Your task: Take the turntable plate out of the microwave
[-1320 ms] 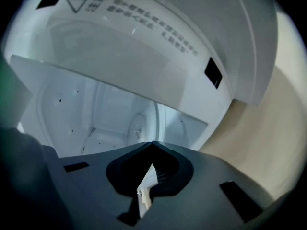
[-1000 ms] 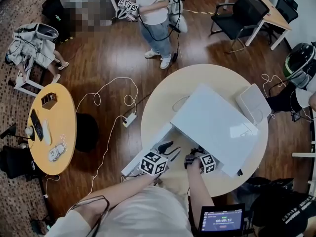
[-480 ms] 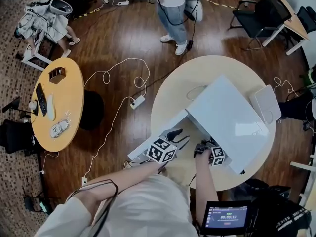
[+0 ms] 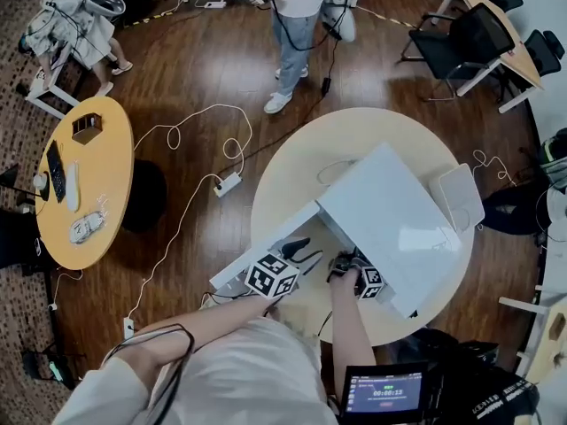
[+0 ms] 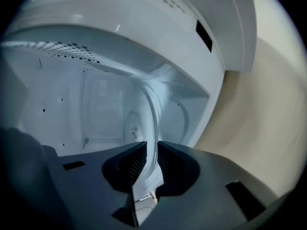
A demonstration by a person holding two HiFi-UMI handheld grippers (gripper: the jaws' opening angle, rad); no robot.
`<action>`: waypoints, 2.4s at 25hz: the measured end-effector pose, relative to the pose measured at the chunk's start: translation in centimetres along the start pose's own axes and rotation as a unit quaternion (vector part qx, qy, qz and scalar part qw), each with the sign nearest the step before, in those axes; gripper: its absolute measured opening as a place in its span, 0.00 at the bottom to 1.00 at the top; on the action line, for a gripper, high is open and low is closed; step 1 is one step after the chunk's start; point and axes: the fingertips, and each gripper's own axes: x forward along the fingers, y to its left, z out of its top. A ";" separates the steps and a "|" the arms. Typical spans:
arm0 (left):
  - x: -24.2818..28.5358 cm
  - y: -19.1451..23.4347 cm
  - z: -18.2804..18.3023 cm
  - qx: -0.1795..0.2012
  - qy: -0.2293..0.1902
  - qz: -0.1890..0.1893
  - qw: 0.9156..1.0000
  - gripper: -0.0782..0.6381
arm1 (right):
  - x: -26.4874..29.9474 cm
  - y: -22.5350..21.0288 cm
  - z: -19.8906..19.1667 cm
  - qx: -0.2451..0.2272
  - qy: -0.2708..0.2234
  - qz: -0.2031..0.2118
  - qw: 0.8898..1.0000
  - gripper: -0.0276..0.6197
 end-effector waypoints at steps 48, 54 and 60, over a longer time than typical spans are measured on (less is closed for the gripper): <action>2.0 0.3 -2.3 -0.016 0.026 -0.012 0.999 0.38 | -1.8 -0.5 -0.7 0.014 0.023 0.047 0.999 0.09; 2.2 0.5 -2.7 -0.016 0.032 -0.013 0.999 0.38 | -2.2 -0.7 -1.2 0.020 0.026 0.049 0.998 0.09; 2.4 0.5 -3.2 -0.023 0.041 -0.011 0.999 0.38 | -2.8 -1.2 -1.3 0.022 0.031 0.040 0.998 0.09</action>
